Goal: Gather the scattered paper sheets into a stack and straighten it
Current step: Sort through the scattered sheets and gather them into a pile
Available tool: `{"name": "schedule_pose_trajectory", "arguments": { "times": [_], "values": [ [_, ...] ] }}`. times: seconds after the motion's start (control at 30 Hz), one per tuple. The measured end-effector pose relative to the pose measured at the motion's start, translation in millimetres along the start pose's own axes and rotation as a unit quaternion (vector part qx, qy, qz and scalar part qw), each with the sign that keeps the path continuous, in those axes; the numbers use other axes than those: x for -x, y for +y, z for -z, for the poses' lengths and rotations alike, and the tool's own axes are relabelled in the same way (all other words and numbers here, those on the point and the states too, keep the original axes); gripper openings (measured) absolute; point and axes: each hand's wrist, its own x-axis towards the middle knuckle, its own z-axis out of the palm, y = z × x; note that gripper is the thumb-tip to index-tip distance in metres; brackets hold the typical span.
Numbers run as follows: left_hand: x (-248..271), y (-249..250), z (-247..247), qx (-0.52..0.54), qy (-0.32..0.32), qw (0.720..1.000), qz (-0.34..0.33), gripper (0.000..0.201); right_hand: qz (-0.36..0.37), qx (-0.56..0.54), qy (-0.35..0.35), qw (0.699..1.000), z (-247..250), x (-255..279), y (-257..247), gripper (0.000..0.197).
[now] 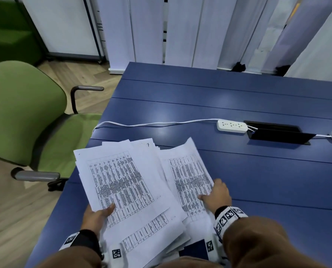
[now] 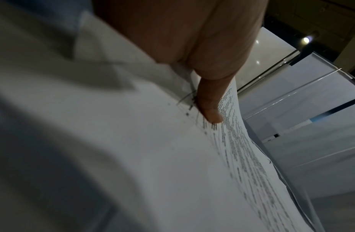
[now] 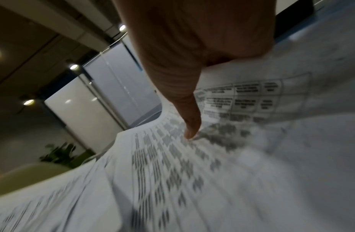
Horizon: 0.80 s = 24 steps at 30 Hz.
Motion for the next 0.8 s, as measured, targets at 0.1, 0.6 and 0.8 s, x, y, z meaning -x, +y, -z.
{"name": "schedule_pose_trajectory", "arguments": {
  "times": [0.1,0.6,0.8],
  "values": [
    [2,3,0,0.003,-0.010,1.000,-0.004,0.073,-0.069,-0.080,-0.051,0.993,10,-7,-4,0.061],
    [-11,-3,0,0.025,-0.047,0.998,0.025,0.078,0.027,-0.316,0.222,0.922,141,7,-26,0.014],
    [-6,-3,-46,-0.004,-0.106,0.993,0.045,0.072,0.006,-0.515,0.081,0.853,142,14,-44,0.019]
  ]
}}
